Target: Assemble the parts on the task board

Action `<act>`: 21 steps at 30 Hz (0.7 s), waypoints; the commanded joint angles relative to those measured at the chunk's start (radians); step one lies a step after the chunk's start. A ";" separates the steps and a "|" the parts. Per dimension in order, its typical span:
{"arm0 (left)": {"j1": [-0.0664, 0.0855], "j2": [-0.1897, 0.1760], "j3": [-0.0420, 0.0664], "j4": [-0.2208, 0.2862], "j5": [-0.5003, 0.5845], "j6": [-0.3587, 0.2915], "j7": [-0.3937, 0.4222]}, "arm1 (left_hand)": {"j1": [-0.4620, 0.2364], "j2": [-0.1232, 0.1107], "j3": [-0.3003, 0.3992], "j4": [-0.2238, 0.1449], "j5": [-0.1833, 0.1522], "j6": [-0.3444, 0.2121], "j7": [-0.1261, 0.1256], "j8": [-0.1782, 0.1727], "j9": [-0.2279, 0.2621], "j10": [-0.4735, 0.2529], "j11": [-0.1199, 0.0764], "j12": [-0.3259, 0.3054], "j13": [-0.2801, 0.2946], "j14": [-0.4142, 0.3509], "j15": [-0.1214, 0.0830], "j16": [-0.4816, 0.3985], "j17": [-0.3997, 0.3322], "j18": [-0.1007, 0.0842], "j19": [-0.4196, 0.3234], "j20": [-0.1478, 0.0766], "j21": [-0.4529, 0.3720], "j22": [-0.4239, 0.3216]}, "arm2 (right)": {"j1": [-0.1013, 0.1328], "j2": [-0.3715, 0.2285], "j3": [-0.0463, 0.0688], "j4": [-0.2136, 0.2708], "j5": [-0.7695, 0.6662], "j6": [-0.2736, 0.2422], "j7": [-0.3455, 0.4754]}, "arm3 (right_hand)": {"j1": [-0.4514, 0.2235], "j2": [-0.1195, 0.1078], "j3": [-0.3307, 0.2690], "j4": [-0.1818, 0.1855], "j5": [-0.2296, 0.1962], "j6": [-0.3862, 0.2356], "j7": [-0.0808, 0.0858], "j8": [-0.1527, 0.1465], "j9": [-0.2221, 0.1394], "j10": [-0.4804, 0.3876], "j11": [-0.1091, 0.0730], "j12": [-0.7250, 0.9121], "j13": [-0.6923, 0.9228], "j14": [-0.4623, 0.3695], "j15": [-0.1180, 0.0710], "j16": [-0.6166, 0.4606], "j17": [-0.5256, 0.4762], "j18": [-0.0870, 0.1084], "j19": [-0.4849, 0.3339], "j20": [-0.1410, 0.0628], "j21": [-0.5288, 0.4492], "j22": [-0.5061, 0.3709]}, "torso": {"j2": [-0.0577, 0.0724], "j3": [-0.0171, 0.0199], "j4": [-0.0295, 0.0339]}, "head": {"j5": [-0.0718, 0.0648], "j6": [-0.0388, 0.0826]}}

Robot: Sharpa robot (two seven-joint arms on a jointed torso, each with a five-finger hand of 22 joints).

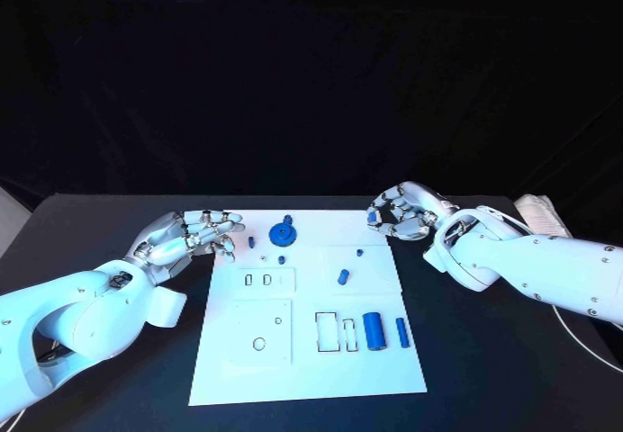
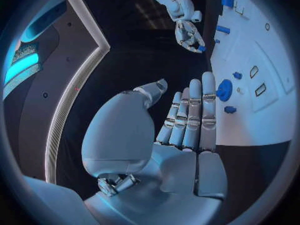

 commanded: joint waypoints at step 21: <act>-0.001 0.043 -0.004 -0.046 -0.038 -0.013 -0.033 | -0.012 -0.003 0.001 0.004 -0.005 -0.006 0.006 0.005 0.011 0.068 -0.021 0.067 0.027 0.073 -0.025 0.087 0.032 0.008 0.027 -0.019 0.059 0.021 | -0.049 0.228 -0.023 0.202 -0.210 -0.048 -0.385 | -0.009 0.018 0.018 -0.003 0.002 -0.001 -0.005 0.014 0.003 0.013 -0.010 -0.002 0.164 0.106 -0.011 0.006 0.263 -0.007 0.105 -0.010 0.004 0.263 | -0.039 -0.0054 -0.0124 | 0.087 -0.023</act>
